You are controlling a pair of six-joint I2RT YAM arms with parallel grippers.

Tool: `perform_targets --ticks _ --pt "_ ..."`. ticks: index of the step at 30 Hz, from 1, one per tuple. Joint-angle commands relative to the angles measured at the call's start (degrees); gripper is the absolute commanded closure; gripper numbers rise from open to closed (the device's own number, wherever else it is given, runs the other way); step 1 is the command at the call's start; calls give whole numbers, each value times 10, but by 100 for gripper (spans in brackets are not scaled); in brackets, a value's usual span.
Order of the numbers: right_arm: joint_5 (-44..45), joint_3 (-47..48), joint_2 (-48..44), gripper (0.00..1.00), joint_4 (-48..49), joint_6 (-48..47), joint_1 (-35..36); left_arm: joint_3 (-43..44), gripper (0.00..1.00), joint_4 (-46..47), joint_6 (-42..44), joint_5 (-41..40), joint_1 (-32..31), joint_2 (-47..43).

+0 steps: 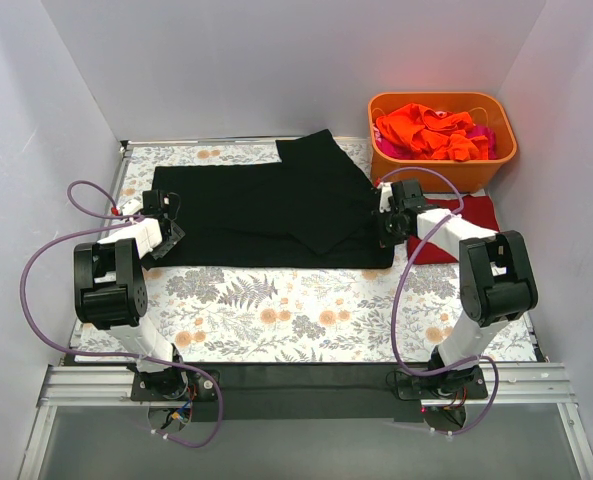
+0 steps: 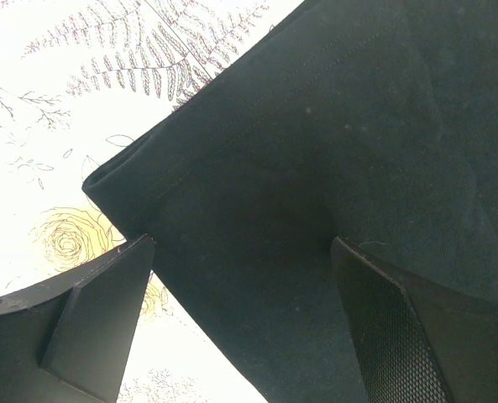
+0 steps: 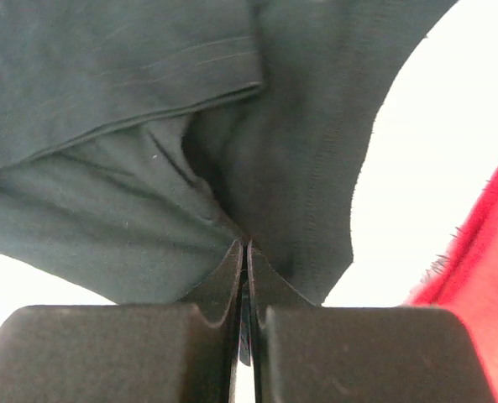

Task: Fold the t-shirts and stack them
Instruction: Fold the tshirt

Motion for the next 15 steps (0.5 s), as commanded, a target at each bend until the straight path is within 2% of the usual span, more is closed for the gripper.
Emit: perform_targets --ticks 1,3,7,10,15 --pt "25 27 -1 95 2 43 -15 -15 20 -25 1 -17 6 33" --pt "19 28 -4 95 1 58 -30 -14 20 -27 1 -20 6 33" --pt "-18 33 -11 78 -2 69 -38 -13 20 -27 0 -17 6 33" --pt "-41 19 -33 70 -5 91 -37 -13 20 -27 0 -14 6 33" --pt "-72 -27 -70 69 -5 109 -50 -14 20 -26 0 -10 6 29"
